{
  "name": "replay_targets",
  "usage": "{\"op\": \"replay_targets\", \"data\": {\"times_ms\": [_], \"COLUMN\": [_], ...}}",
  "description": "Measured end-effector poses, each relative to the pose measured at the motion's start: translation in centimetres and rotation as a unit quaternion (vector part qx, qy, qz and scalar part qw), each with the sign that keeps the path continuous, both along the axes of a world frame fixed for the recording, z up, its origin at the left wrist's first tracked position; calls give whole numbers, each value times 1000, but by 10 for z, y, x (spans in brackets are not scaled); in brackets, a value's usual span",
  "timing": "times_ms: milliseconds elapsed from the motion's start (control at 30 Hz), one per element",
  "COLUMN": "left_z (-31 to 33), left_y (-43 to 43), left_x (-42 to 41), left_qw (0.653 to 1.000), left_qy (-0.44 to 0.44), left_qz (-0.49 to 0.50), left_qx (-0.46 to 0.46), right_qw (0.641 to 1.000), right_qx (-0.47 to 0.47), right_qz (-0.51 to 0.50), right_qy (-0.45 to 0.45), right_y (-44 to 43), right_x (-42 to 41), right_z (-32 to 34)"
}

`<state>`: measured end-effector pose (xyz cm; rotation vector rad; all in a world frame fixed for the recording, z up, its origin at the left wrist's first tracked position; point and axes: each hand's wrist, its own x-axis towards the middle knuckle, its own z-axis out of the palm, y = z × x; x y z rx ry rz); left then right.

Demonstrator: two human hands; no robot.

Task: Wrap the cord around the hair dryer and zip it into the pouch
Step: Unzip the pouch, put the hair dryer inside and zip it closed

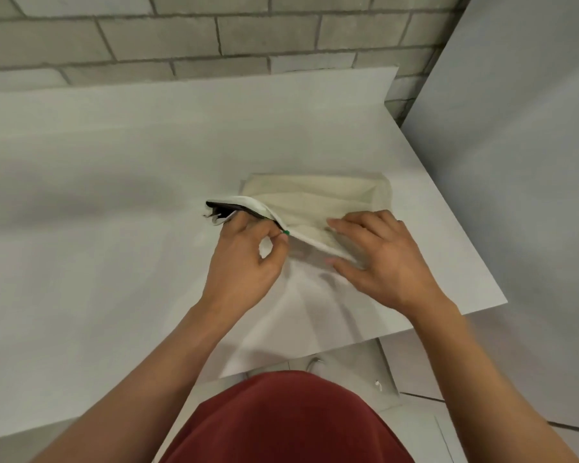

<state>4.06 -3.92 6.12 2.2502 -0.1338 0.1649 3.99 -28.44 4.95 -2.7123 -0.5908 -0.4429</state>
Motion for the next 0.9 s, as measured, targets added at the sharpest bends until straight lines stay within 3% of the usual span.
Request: {"op": "replay_targets", "data": {"times_ms": [133, 300, 900], "left_z": [0, -1, 14], "left_y": [0, 15, 78], "left_x": [2, -3, -3], "left_qw": [1000, 999, 995], "left_qy": [5, -11, -38], "left_qz": [2, 15, 96], "left_qx": [13, 34, -5], "right_qw": [998, 992, 991], "right_qx": [-4, 6, 8], "right_qz": [6, -2, 0], "right_qy": [-61, -125, -137], "right_y": [55, 48, 19], "right_x": [4, 12, 7], "right_z": [-4, -12, -10]}}
